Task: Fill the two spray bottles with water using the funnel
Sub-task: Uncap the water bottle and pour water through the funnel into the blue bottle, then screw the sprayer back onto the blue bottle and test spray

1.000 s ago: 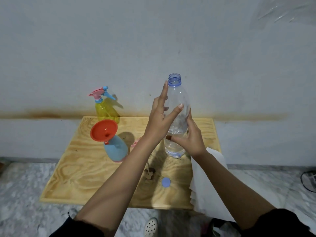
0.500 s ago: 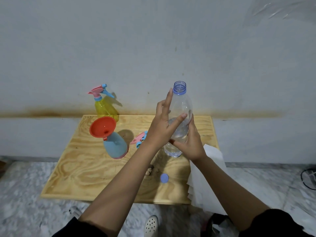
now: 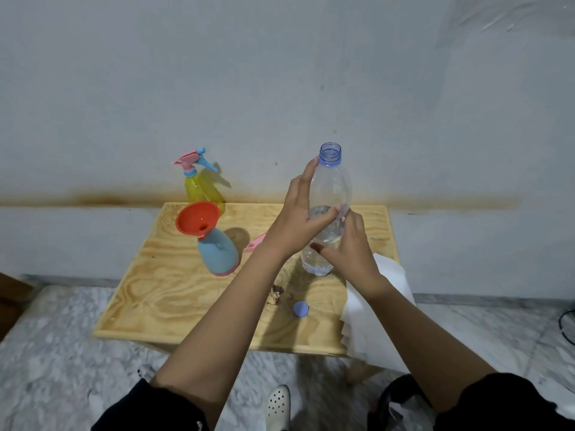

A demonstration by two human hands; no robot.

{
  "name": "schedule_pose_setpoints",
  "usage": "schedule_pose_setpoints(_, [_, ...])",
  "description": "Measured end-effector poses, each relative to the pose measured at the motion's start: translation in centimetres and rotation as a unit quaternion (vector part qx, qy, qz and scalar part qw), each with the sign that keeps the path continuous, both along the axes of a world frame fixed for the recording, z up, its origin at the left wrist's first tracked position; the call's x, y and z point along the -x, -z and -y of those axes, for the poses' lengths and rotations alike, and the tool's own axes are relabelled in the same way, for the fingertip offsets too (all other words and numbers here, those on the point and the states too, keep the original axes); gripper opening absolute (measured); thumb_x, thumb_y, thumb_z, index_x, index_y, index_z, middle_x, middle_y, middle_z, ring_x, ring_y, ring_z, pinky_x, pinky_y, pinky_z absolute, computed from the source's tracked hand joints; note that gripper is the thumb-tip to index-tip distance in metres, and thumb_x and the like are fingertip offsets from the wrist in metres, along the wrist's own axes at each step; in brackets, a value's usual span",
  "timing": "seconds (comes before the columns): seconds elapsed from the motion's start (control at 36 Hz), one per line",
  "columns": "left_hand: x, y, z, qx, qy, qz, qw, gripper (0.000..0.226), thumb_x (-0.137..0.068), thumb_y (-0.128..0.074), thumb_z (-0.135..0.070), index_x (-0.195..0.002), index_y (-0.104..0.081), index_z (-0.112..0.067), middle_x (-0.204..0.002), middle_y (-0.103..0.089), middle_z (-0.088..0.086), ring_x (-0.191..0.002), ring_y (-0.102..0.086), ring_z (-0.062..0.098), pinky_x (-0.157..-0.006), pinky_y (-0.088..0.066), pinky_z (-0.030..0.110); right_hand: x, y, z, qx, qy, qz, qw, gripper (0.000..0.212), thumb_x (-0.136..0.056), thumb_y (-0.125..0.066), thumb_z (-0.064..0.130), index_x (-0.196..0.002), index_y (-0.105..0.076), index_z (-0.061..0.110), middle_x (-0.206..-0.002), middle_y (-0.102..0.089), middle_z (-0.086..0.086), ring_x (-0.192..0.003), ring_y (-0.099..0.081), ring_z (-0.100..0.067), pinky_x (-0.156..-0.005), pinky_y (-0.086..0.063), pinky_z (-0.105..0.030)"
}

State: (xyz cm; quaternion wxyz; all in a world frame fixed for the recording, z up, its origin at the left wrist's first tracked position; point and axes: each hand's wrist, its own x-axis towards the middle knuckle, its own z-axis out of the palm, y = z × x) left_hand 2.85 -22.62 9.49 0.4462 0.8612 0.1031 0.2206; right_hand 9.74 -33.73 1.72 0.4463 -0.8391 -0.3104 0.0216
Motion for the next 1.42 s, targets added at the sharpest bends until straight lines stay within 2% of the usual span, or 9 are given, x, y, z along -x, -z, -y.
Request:
schedule_pose_setpoints(0.28, [1.9,0.9,-0.2,-0.064,-0.045,-0.006,0.997,0.085,-0.084,-0.065,-0.046,-0.15,-0.014,-0.027,-0.146,-0.029,-0.001,-0.136,-0.027,0.009,-0.103,-0.027,0.021,1.8,2.0,1.5,0.019,0.022,-0.028,0.999,0.07,-0.082,-0.065,0.018,-0.142,-0.028,0.012,-0.139,-0.038,-0.008,-0.128,-0.039,-0.021,-0.101,-0.041,-0.039])
schedule_pose_setpoints(0.56, [10.1,8.1,-4.8,-0.054,-0.101,-0.144,0.983,0.06,-0.09,-0.057,-0.045,-0.139,-0.041,-0.015,-0.135,-0.046,0.002,-0.127,-0.042,0.015,-0.105,-0.036,0.031,7.0,5.6,-0.1,0.028,0.087,-0.005,0.996,0.035,-0.068,-0.071,0.0,-0.101,-0.059,-0.004,-0.093,-0.062,-0.018,-0.088,-0.059,-0.037,-0.074,-0.047,-0.038])
schedule_pose_setpoints(0.72, [15.6,10.9,-9.1,-0.07,-0.193,-0.181,0.962,0.048,-0.089,-0.059,-0.039,-0.123,-0.051,-0.006,-0.119,-0.052,0.008,-0.115,-0.047,0.024,-0.087,-0.042,0.032,10.4,4.0,-5.5,0.023,0.036,-0.007,0.999,0.053,-0.07,-0.077,0.022,-0.111,-0.057,-0.004,-0.104,-0.061,-0.018,-0.098,-0.06,-0.032,-0.085,-0.048,-0.036])
schedule_pose_setpoints(0.86, [16.0,10.9,-13.9,-0.082,-0.212,-0.18,0.957,0.073,-0.084,-0.065,-0.042,-0.135,-0.036,0.0,-0.133,-0.043,0.014,-0.127,-0.036,0.026,-0.089,-0.038,0.03,12.8,0.2,-11.6,-0.039,0.013,0.032,0.999,0.077,-0.068,-0.071,0.044,-0.121,-0.05,-0.008,-0.109,-0.057,-0.017,-0.101,-0.056,-0.027,-0.088,-0.039,-0.017])
schedule_pose_setpoints(0.94, [15.2,11.0,-16.4,-0.087,-0.191,-0.176,0.962,0.085,-0.084,-0.064,-0.045,-0.143,-0.026,0.002,-0.142,-0.036,0.015,-0.134,-0.03,0.026,-0.101,-0.035,0.034,13.4,-1.4,-15.1,-0.065,0.009,0.065,0.996,0.086,-0.069,-0.068,0.051,-0.123,-0.047,-0.012,-0.112,-0.057,-0.019,-0.102,-0.056,-0.026,-0.09,-0.043,-0.02])
schedule_pose_setpoints(1.08, [13.7,12.2,-19.2,-0.069,-0.115,-0.157,0.978,0.072,-0.074,-0.058,-0.05,-0.132,-0.044,-0.009,-0.125,-0.047,0.008,-0.119,-0.042,0.023,-0.094,-0.041,0.034,13.3,-2.3,-19.8,-0.039,0.015,0.098,0.994,0.099,-0.064,-0.065,0.062,-0.123,-0.046,-0.016,-0.115,-0.055,-0.025,-0.107,-0.057,-0.035,-0.095,-0.042,-0.031])
schedule_pose_setpoints(1.25, [11.3,15.6,-21.4,0.019,-0.06,-0.123,0.99,0.059,-0.078,-0.071,-0.043,-0.128,-0.05,-0.02,-0.121,-0.057,0.0,-0.113,-0.056,0.017,-0.092,-0.049,0.037,12.9,-1.7,-22.1,-0.025,0.03,0.085,0.996,0.106,-0.057,-0.065,0.065,-0.122,-0.047,-0.017,-0.112,-0.056,-0.027,-0.103,-0.058,-0.038,-0.086,-0.048,-0.035])
schedule_pose_setpoints(1.33, [11.5,15.7,-20.8,0.055,-0.045,-0.094,0.993,0.067,-0.081,-0.074,-0.038,-0.135,-0.041,-0.017,-0.128,-0.053,0.001,-0.118,-0.053,0.019,-0.095,-0.048,0.039,12.9,-1.8,-22.3,-0.003,0.04,0.037,0.999,0.103,-0.057,-0.08,0.05,-0.129,-0.043,-0.013,-0.117,-0.055,-0.025,-0.107,-0.056,-0.036,-0.086,-0.037,-0.021])
schedule_pose_setpoints(1.42, [11.9,15.8,-20.8,0.05,-0.031,-0.087,0.994,0.066,-0.084,-0.072,-0.028,-0.137,-0.038,-0.008,-0.129,-0.052,0.005,-0.118,-0.051,0.014,-0.097,-0.045,0.025,12.6,-1.8,-22.4,0.004,0.039,0.018,0.999,0.1,-0.06,-0.086,0.037,-0.136,-0.037,-0.006,-0.126,-0.051,-0.02,-0.116,-0.05,-0.031,-0.083,-0.022,-0.009])
